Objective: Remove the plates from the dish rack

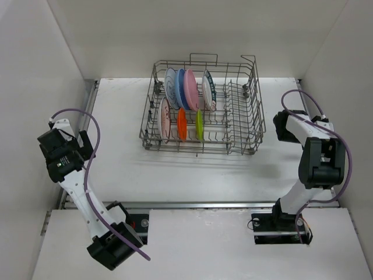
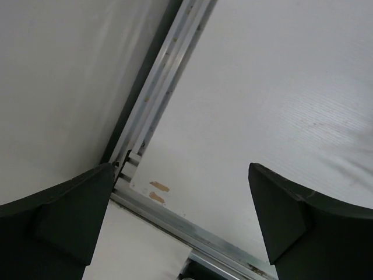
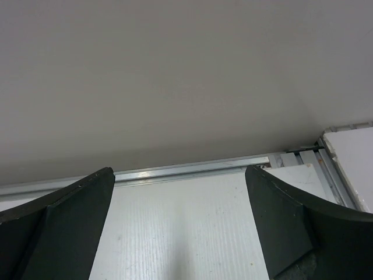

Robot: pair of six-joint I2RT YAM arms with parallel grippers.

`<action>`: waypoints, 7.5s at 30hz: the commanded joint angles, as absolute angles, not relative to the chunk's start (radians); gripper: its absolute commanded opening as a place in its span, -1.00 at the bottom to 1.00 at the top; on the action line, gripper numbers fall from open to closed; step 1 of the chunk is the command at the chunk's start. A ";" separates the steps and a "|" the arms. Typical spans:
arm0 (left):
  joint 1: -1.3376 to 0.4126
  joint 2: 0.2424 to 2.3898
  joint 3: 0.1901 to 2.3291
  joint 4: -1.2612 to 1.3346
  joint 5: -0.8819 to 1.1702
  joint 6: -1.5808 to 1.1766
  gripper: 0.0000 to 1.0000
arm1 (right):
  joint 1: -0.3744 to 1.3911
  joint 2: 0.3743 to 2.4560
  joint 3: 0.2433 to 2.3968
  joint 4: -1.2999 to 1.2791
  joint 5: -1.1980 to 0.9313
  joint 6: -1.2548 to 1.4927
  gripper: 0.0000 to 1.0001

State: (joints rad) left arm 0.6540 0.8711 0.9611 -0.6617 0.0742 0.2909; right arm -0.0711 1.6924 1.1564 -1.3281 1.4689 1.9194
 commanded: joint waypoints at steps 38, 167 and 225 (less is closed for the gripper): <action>-0.290 1.764 2.290 -1.152 0.170 0.265 0.44 | 0.201 1.421 1.608 -0.397 0.348 0.189 1.00; 0.462 1.743 1.419 -0.834 0.137 0.224 -0.01 | 0.436 1.999 1.858 -0.160 0.038 0.164 0.96; -0.091 1.890 1.730 -1.002 0.489 -0.005 -1.00 | 0.466 1.847 2.051 -0.094 0.222 -0.176 -1.00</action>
